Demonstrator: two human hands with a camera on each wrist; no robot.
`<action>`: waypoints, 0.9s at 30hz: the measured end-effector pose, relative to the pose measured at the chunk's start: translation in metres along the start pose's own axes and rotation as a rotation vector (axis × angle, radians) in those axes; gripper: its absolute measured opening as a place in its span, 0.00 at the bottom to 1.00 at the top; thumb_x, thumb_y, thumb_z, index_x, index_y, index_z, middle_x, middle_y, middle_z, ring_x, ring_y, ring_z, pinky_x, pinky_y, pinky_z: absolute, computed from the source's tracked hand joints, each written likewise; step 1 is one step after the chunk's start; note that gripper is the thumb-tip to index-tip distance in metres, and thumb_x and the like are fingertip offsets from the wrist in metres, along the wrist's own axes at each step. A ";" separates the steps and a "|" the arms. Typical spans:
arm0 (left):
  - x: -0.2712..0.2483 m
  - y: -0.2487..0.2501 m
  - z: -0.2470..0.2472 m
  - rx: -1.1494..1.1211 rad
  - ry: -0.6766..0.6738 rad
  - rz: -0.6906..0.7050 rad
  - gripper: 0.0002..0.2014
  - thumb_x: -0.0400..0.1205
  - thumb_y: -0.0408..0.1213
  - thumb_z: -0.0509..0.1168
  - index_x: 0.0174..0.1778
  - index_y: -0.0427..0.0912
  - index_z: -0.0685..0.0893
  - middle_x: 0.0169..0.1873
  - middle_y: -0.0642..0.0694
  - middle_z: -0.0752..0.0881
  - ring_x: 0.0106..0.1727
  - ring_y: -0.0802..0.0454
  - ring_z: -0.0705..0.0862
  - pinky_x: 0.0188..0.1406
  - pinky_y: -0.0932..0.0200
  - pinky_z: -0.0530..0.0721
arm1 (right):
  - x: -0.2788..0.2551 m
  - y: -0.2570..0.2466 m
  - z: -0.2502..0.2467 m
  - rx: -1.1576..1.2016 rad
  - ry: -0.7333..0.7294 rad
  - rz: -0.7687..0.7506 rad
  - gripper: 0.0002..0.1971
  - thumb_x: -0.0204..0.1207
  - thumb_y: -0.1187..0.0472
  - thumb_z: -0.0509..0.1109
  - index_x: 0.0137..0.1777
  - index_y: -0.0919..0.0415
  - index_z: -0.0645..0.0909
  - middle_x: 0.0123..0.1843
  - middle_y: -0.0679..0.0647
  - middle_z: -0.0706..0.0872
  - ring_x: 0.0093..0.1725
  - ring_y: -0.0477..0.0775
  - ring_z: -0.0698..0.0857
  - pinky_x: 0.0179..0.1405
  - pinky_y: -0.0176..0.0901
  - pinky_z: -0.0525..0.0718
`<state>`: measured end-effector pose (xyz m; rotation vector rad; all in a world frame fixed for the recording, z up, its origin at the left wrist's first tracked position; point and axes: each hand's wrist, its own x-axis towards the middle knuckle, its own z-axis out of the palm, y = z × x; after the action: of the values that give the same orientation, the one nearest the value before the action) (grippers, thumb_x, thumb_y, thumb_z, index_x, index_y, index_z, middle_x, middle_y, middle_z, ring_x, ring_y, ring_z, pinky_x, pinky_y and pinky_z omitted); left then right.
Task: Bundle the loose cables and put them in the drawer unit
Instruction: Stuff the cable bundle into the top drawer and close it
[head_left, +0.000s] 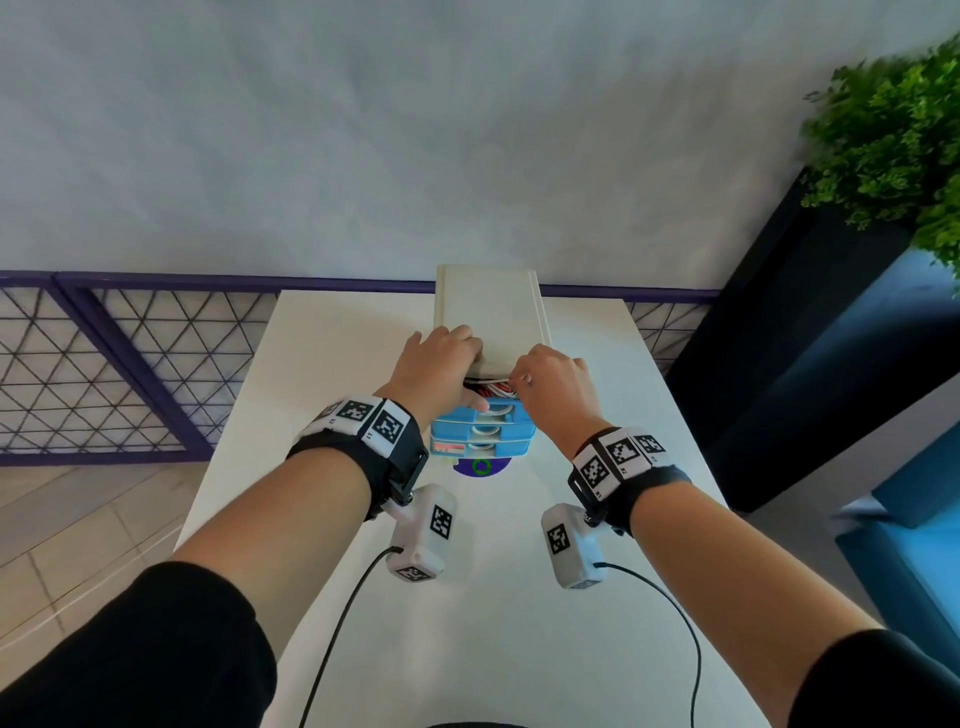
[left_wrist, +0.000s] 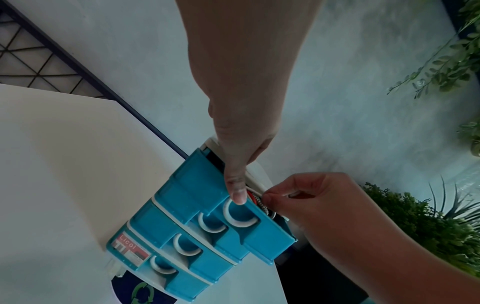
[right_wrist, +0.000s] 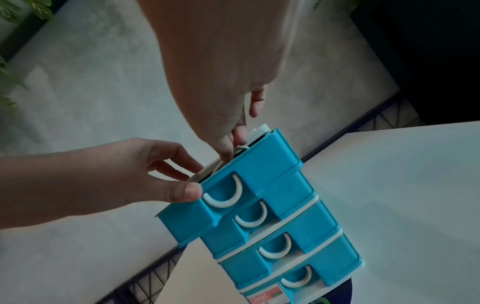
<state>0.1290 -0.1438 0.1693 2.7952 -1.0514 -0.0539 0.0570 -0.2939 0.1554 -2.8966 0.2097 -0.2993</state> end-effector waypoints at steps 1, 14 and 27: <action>0.000 0.000 0.000 -0.003 0.004 0.005 0.29 0.66 0.57 0.76 0.57 0.44 0.79 0.54 0.48 0.79 0.58 0.46 0.77 0.56 0.48 0.72 | 0.001 0.000 0.000 -0.027 -0.014 -0.014 0.13 0.80 0.63 0.61 0.48 0.58 0.88 0.49 0.53 0.84 0.48 0.56 0.83 0.50 0.45 0.68; 0.002 -0.001 0.002 0.016 0.028 0.037 0.30 0.65 0.59 0.76 0.56 0.44 0.80 0.53 0.49 0.80 0.56 0.46 0.78 0.54 0.48 0.75 | -0.029 0.009 0.012 -0.181 -0.041 -0.138 0.17 0.85 0.57 0.52 0.53 0.56 0.84 0.53 0.51 0.82 0.50 0.57 0.82 0.47 0.50 0.71; 0.007 0.005 0.008 0.070 0.187 0.072 0.07 0.76 0.38 0.70 0.42 0.41 0.78 0.45 0.46 0.79 0.48 0.43 0.79 0.31 0.53 0.72 | 0.004 0.007 -0.003 -0.035 -0.035 -0.066 0.14 0.80 0.65 0.59 0.57 0.61 0.86 0.58 0.55 0.85 0.56 0.59 0.83 0.55 0.50 0.79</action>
<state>0.1304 -0.1537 0.1625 2.7542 -1.1264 0.2523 0.0589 -0.3016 0.1578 -2.9450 0.1145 -0.2578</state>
